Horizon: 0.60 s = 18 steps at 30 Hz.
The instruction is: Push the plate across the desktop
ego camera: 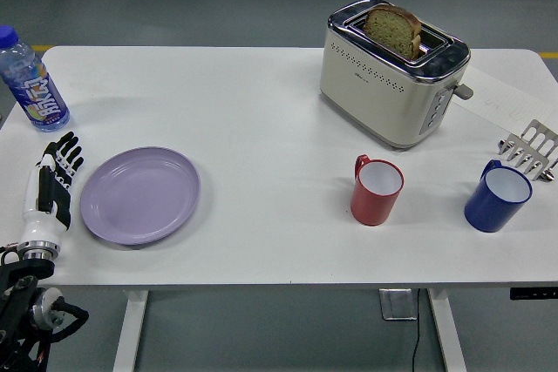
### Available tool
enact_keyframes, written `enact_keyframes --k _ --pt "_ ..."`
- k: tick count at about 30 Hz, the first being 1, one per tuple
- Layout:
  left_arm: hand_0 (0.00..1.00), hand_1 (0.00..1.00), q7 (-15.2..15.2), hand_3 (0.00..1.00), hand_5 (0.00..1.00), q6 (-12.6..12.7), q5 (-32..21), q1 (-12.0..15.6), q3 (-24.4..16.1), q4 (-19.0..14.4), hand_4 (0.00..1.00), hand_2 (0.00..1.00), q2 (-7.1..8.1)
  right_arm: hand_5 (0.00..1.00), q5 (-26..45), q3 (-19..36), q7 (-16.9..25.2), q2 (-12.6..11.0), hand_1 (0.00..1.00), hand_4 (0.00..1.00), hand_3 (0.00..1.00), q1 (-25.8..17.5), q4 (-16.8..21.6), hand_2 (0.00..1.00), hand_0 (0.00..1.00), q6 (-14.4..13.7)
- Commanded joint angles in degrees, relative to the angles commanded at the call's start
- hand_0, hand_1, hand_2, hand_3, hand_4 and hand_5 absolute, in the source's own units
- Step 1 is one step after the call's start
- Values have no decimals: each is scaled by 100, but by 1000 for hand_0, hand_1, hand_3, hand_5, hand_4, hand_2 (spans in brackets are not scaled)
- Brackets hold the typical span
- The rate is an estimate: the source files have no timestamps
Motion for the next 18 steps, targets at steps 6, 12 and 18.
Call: enact_keyframes --k 6,12,18 --pt "884 904 -77 831 998 41 5 -6 37 36 515 890 0 369 -13 15 -9 1 545 136 632 -20 0 637 608 0" --pt "881 903 -190 830 998 134 -95 -30 94 128 514 891 0 370 -5 14 -17 2 545 135 631 -39 0 637 608 -3" --pt "875 896 -220 828 998 130 -164 -34 214 152 513 888 0 370 -24 21 -28 2 545 134 631 -60 0 637 608 -1"
